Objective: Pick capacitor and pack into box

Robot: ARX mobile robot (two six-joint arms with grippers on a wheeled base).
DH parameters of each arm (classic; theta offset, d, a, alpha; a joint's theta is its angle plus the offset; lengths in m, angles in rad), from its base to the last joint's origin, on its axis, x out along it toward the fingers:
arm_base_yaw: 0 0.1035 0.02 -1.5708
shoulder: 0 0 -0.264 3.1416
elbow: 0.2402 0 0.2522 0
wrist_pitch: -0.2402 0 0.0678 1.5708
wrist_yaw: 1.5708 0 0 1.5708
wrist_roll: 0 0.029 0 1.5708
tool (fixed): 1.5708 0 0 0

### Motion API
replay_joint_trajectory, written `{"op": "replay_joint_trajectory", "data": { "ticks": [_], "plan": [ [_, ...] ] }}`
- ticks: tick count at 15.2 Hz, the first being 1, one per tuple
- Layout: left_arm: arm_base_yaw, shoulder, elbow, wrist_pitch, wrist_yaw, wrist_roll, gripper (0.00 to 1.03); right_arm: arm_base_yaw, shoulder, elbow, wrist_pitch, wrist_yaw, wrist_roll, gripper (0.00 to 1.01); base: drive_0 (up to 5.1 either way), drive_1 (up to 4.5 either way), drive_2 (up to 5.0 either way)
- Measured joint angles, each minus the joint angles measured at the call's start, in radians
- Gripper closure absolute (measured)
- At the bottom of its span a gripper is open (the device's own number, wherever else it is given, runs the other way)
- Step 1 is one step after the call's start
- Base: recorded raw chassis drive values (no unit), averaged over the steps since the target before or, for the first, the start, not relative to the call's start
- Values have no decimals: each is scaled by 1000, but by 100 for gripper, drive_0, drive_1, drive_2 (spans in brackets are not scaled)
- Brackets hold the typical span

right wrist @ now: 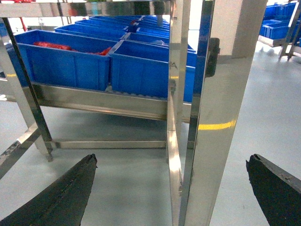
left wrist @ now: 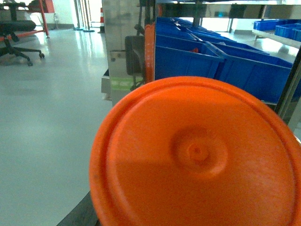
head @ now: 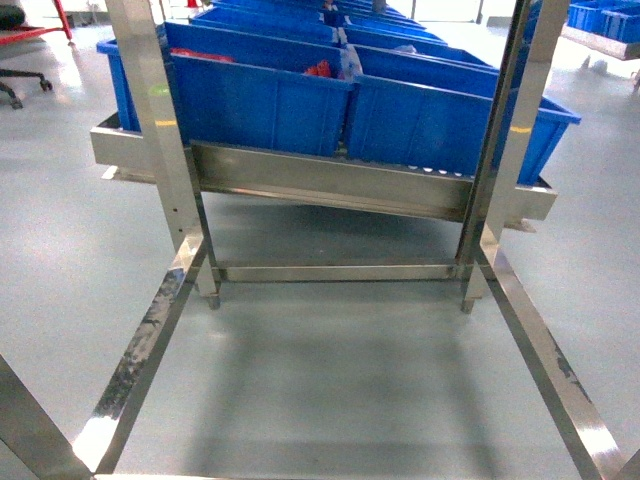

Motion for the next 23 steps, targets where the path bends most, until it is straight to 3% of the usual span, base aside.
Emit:
{"op": "replay_joint_trajectory", "data": {
  "ticks": [4,23],
  "plan": [
    [0,0,0,0,0,0,59,0,0,0,0,0,0,3,0,0,0],
    [0,0,0,0,0,0,59,0,0,0,1,-1,0,3,-492,253,253]
  ]
}}
